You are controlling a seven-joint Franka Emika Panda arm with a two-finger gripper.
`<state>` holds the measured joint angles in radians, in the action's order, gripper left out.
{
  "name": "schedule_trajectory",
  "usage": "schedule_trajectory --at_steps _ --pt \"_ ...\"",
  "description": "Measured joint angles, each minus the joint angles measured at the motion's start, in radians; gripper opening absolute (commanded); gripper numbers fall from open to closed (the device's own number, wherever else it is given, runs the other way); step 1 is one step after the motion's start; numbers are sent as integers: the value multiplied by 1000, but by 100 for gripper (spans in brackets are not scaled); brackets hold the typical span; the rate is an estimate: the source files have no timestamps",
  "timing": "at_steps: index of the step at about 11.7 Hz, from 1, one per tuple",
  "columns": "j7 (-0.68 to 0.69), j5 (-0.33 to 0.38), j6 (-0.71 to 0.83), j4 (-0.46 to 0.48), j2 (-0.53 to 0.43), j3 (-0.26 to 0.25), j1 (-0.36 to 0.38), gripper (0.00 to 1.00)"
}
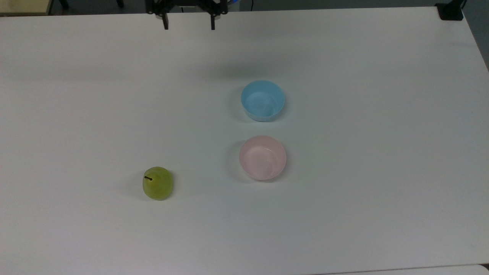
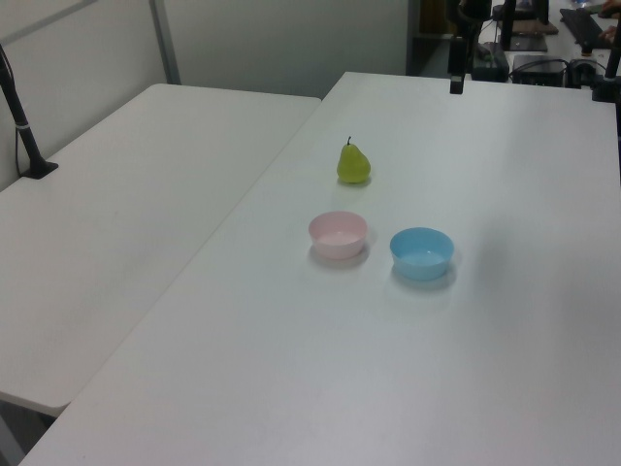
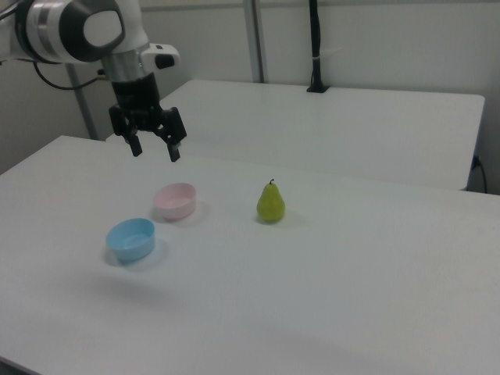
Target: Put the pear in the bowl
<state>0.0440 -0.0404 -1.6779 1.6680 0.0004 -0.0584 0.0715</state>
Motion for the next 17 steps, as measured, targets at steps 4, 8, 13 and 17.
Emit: schedule_trajectory --at_steps 4,8,13,17 --pt "75 0 -27 -56 91 -4 -101 100" --pt "84 0 -274 -103 273 -4 -131 100" --pt "84 0 -568 -131 457 -4 -136 100" --pt "84 0 -798 -147 594 -4 -135 100"
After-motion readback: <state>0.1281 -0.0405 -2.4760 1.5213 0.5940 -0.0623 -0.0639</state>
